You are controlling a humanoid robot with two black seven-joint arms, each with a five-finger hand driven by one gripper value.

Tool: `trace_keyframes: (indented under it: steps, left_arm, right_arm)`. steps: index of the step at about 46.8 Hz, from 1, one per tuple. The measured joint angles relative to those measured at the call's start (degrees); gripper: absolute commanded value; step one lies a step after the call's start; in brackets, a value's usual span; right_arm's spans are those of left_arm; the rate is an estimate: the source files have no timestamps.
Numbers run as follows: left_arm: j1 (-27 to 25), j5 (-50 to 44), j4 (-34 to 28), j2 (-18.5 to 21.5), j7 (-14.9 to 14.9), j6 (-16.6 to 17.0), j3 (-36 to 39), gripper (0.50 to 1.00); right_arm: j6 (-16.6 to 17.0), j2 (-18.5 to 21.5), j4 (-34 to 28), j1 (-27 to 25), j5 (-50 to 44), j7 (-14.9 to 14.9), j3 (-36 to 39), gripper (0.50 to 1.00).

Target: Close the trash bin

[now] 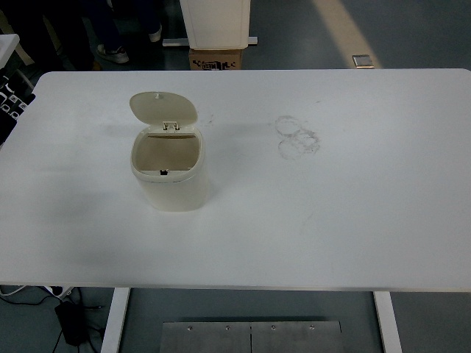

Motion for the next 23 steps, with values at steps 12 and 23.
trace_keyframes:
  steps: [12,23]
  left_arm:
    - [0.0,0.0,0.0,-0.06,-1.3,0.0,0.0,1.0]
    - [0.0,0.0,-0.02,0.0,-1.4,-0.02,0.0,1.0]
  right_arm:
    - [0.0,0.0,-0.03,0.01,0.0,0.0,0.0,0.991]
    - [0.0,0.0,0.0,0.04,0.0,0.0,0.0,0.991]
